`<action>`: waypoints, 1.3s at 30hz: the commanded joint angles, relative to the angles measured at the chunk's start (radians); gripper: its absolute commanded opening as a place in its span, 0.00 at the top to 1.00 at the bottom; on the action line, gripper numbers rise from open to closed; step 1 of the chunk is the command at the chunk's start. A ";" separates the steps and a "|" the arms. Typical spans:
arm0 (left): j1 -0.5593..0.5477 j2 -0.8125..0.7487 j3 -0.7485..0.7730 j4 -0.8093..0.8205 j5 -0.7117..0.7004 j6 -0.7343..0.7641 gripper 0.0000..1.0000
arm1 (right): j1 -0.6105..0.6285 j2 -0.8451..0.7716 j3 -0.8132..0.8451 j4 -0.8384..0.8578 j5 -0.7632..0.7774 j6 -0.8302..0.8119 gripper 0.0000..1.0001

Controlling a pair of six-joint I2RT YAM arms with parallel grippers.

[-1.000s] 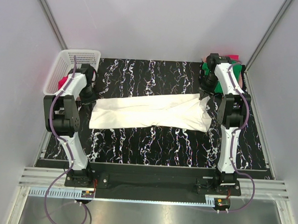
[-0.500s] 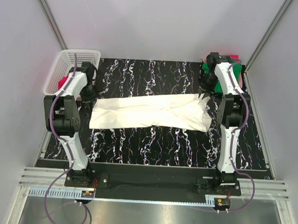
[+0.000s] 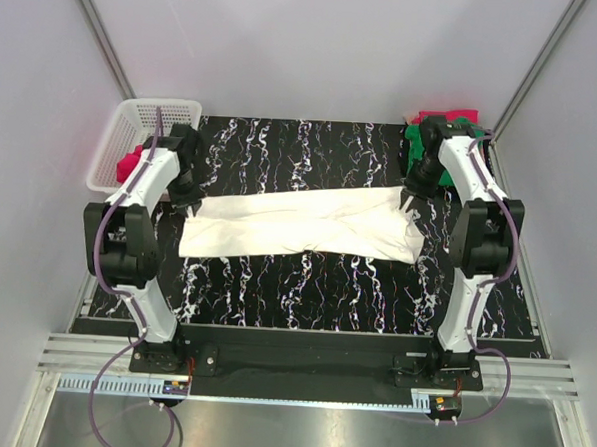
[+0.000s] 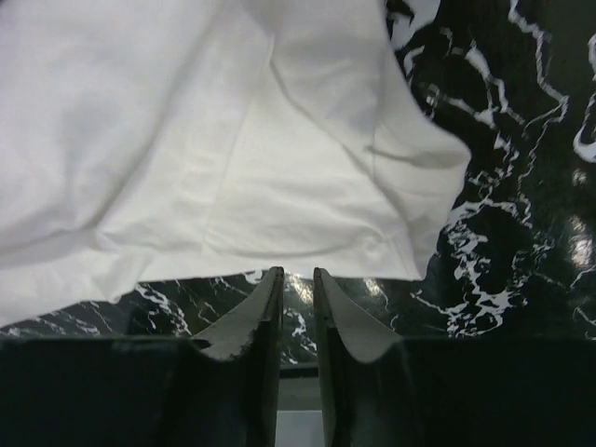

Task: Fold and stack the t-shirts
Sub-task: Fold the tshirt

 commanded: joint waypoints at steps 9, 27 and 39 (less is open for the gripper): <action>-0.094 -0.112 -0.013 0.015 0.099 0.017 0.76 | 0.142 -0.158 -0.303 0.162 -0.153 0.055 0.73; -0.135 -0.077 -0.073 0.039 0.102 0.039 0.77 | 0.191 -0.043 -0.313 0.237 -0.206 0.087 0.71; -0.135 -0.066 -0.065 0.041 0.083 0.054 0.77 | 0.217 -0.023 -0.335 0.277 -0.246 0.138 0.68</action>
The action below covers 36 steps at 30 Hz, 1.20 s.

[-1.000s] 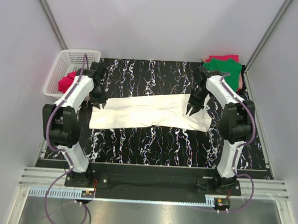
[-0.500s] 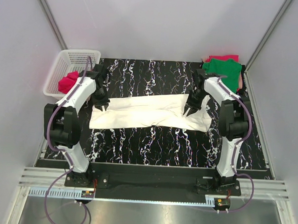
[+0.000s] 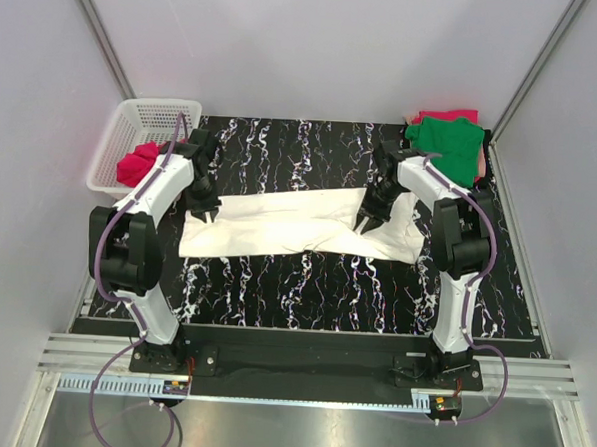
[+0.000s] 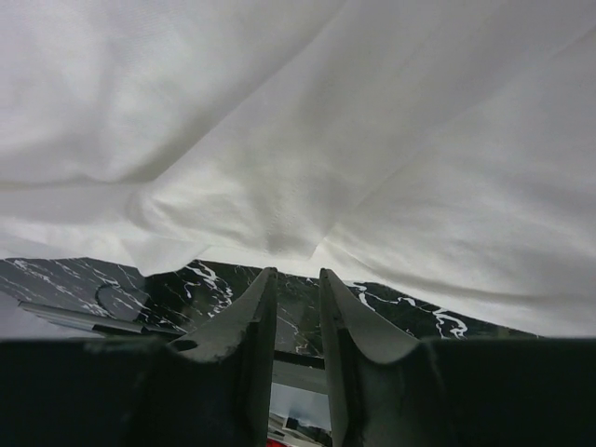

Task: Fold and stack the t-shirts
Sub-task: Fold the tshirt

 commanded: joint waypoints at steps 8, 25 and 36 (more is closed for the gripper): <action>-0.002 0.007 0.000 0.020 -0.026 0.032 0.78 | 0.029 0.027 -0.026 0.057 -0.050 0.054 0.66; -0.002 -0.013 -0.015 0.020 -0.052 0.043 0.78 | 0.046 0.062 -0.044 0.077 -0.011 0.072 0.73; -0.001 -0.019 -0.024 0.020 -0.056 0.047 0.78 | 0.046 0.075 -0.021 0.072 0.002 0.057 1.00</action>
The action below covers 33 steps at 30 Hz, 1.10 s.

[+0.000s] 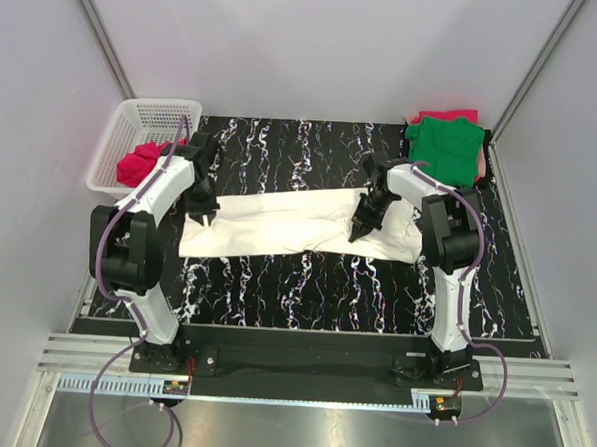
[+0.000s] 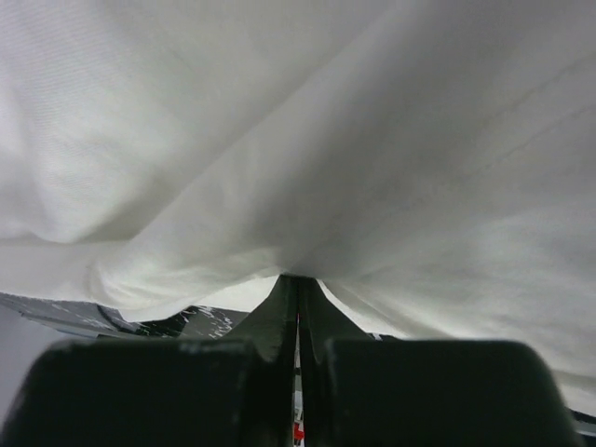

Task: Fold and stack the t-shirts
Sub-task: Fold the tshirt

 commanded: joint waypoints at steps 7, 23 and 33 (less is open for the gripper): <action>-0.001 -0.023 -0.002 0.024 -0.019 0.012 0.78 | 0.013 -0.019 0.099 -0.052 0.102 -0.034 1.00; -0.001 -0.026 -0.005 0.024 -0.020 0.029 0.79 | 0.013 0.030 0.248 -0.109 0.201 -0.064 1.00; -0.001 -0.014 0.001 0.024 -0.014 0.036 0.79 | 0.012 0.180 0.509 -0.182 0.255 -0.094 1.00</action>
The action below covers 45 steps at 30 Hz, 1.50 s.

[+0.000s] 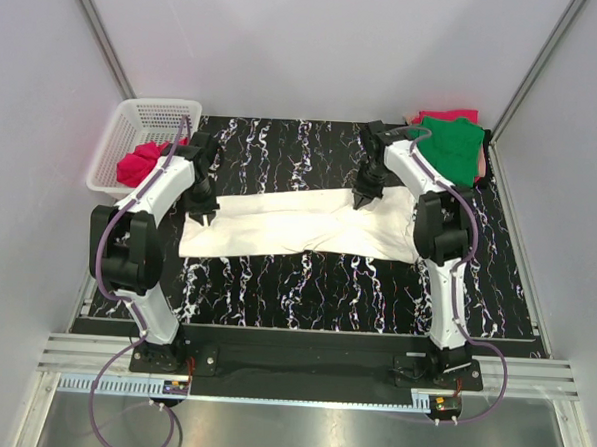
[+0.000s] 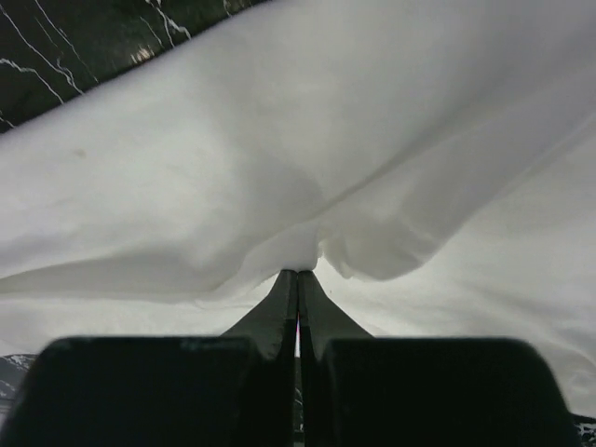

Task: Fold and stack the t-shirts
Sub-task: Fold the tshirt

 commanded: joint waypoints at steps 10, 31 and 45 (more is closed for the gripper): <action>-0.001 -0.014 -0.009 0.022 0.010 0.009 0.79 | 0.009 0.272 0.505 -0.176 0.087 -0.069 0.92; -0.036 0.011 -0.035 0.037 0.091 0.016 0.79 | 0.009 0.044 0.383 -0.041 0.075 -0.167 0.69; -0.053 0.014 -0.069 0.074 0.057 -0.013 0.77 | 0.009 -0.283 -0.099 -0.058 0.086 -0.005 0.82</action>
